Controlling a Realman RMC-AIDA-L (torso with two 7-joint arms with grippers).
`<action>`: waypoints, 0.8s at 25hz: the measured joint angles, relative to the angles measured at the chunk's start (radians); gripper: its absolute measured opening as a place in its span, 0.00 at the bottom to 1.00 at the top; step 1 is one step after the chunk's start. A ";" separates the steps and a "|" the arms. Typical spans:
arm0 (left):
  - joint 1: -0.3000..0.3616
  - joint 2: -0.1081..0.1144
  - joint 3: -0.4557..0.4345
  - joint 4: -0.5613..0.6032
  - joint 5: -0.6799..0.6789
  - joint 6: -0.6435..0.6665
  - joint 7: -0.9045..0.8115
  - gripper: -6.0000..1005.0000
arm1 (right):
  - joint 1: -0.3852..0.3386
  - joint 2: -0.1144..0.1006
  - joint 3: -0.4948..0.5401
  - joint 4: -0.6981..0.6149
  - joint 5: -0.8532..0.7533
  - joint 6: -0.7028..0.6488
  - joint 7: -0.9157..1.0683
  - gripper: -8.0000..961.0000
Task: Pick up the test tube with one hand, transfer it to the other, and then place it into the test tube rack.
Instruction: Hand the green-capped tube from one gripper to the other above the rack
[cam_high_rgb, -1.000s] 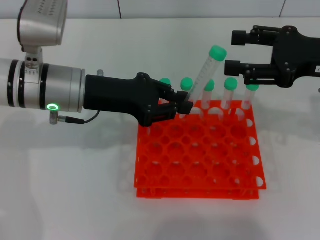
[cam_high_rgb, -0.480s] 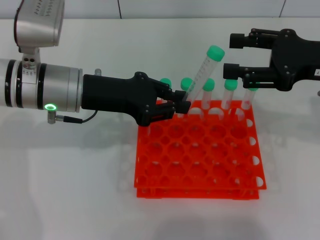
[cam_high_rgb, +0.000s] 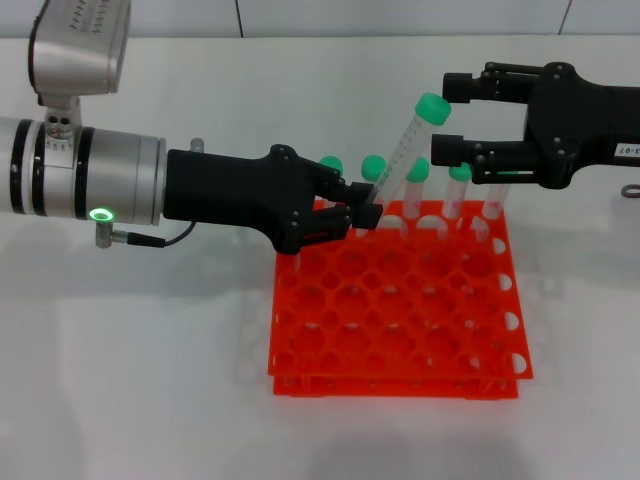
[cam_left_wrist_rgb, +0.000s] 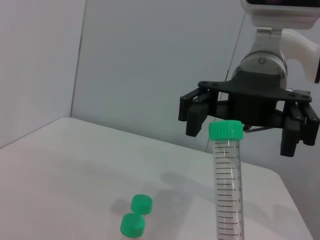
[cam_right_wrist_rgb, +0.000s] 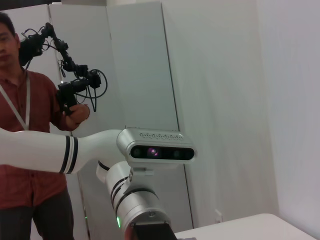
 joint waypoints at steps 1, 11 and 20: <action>0.000 0.000 0.000 0.000 0.000 0.000 0.000 0.19 | 0.000 0.000 0.000 0.001 0.000 0.001 0.000 0.76; -0.003 -0.002 0.002 0.000 -0.003 0.000 -0.006 0.19 | 0.001 0.000 -0.009 0.010 0.000 0.005 -0.007 0.76; -0.005 -0.006 0.003 0.000 0.000 0.002 -0.007 0.19 | 0.005 0.000 -0.011 0.013 0.012 0.006 -0.013 0.52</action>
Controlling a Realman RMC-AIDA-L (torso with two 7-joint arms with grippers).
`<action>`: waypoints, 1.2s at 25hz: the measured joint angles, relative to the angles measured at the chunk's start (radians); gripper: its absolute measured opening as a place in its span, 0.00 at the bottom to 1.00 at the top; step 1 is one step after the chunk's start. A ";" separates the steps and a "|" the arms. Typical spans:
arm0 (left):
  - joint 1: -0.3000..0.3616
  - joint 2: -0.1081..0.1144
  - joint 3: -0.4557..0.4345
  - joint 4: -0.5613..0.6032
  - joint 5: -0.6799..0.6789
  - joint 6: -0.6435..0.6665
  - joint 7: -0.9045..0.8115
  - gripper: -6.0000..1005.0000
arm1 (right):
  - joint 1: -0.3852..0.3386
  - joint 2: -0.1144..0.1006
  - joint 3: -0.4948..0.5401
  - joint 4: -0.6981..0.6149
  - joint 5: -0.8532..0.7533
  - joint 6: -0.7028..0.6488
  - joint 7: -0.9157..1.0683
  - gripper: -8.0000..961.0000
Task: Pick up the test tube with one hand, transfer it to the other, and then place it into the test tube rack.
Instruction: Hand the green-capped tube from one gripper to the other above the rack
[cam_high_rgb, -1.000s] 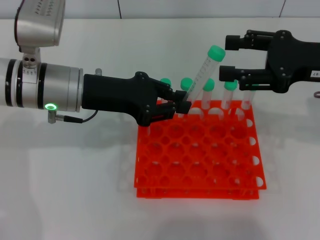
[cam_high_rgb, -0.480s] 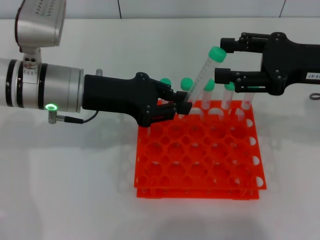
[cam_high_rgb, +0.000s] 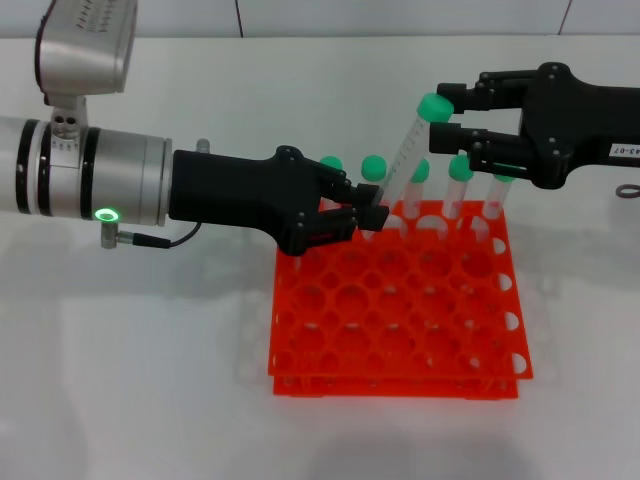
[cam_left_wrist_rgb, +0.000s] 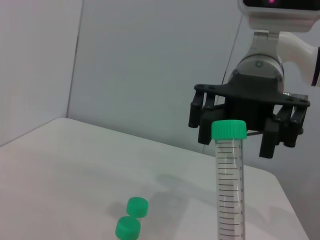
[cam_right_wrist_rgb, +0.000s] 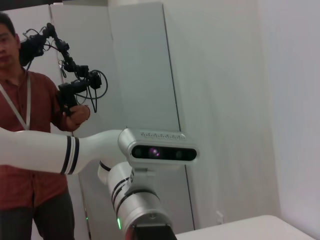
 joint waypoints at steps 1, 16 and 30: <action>0.000 0.000 0.000 0.000 0.000 0.000 0.000 0.19 | 0.000 0.000 -0.001 0.000 0.002 0.000 0.000 0.50; -0.004 -0.003 0.001 0.000 0.004 0.000 -0.001 0.19 | 0.015 0.000 -0.010 0.039 0.016 0.002 -0.013 0.44; -0.004 -0.007 0.002 0.000 0.007 0.000 -0.002 0.19 | 0.023 0.002 -0.029 0.040 0.016 0.018 -0.015 0.40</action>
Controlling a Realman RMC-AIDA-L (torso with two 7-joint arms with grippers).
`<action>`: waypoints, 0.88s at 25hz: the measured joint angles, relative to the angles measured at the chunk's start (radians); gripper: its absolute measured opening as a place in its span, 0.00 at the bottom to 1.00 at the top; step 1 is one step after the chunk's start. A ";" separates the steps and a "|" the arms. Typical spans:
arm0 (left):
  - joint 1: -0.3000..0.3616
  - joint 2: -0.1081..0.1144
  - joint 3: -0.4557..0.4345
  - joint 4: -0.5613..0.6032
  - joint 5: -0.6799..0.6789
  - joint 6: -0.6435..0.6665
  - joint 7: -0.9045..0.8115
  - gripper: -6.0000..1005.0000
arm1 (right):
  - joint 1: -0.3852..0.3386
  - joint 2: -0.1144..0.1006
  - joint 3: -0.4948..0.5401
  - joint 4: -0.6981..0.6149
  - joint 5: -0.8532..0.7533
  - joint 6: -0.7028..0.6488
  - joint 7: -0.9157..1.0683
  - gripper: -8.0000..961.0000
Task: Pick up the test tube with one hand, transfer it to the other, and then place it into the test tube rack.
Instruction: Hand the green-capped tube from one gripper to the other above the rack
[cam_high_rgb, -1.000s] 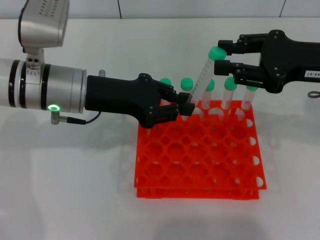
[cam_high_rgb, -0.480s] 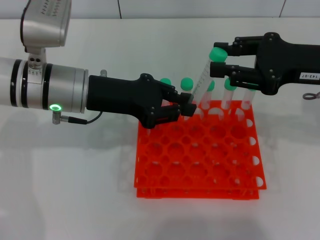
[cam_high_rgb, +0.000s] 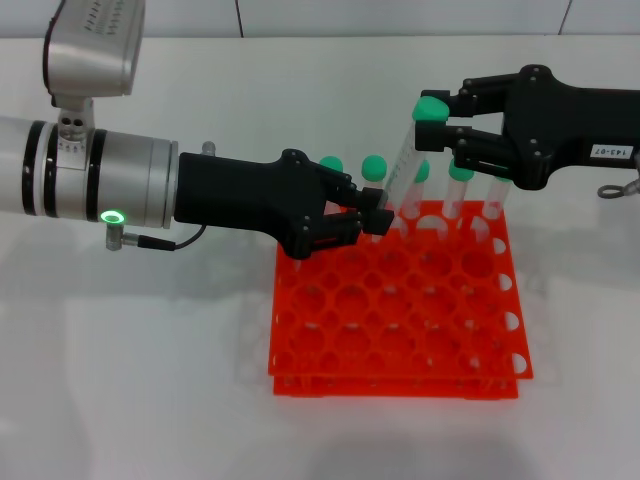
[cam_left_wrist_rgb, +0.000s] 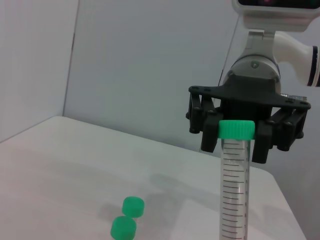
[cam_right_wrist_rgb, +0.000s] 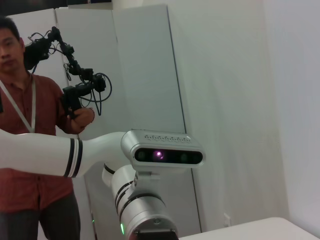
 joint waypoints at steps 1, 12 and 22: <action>0.000 0.000 0.000 0.000 0.000 0.000 0.000 0.19 | 0.001 0.000 -0.003 0.000 0.000 0.001 0.000 0.38; 0.004 0.000 0.001 -0.001 0.000 0.000 0.000 0.19 | 0.004 0.000 -0.012 -0.004 0.000 0.006 0.002 0.30; 0.005 0.000 0.003 0.000 0.000 0.000 0.000 0.21 | 0.006 0.000 -0.022 -0.010 0.000 0.006 0.000 0.28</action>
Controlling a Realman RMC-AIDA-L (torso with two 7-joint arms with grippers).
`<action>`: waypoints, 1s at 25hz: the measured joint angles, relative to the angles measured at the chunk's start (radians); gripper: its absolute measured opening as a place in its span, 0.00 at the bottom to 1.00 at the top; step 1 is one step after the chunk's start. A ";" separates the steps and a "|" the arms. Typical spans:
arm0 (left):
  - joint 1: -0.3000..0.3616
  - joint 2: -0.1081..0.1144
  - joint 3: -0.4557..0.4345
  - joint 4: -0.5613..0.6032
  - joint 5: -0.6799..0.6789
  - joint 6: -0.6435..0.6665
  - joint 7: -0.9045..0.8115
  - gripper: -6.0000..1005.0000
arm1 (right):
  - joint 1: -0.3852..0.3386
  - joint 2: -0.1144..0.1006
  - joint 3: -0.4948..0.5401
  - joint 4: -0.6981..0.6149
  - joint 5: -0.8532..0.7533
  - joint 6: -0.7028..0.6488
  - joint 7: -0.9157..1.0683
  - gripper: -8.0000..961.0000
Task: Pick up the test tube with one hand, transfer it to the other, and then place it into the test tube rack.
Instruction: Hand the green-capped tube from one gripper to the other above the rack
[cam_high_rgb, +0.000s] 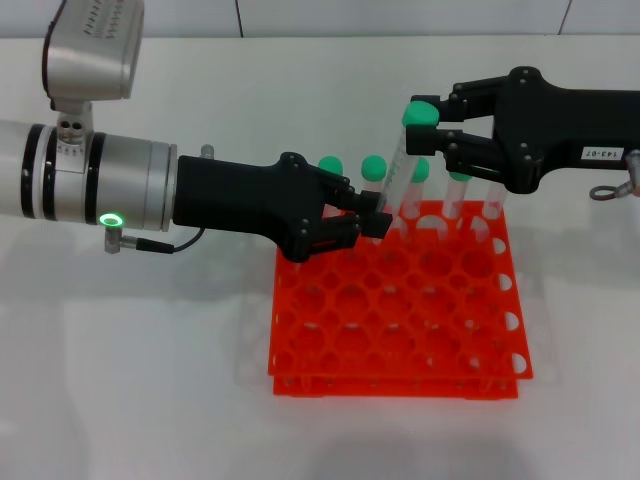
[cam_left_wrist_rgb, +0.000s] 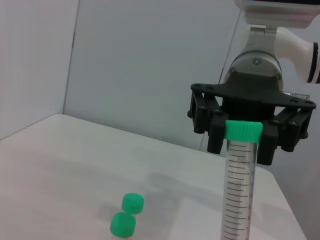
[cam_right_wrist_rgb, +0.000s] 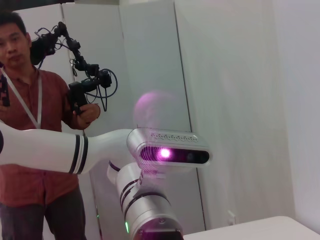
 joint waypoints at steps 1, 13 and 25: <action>0.000 0.000 0.000 0.000 0.000 0.000 0.000 0.22 | 0.001 0.000 0.000 0.000 0.000 0.000 0.000 0.28; 0.002 -0.003 0.045 0.001 -0.008 0.001 -0.007 0.31 | 0.005 0.000 0.000 -0.001 0.000 -0.001 0.000 0.28; 0.027 -0.003 0.042 0.091 -0.011 0.008 -0.123 0.52 | 0.003 -0.001 0.005 -0.002 0.001 0.000 0.000 0.28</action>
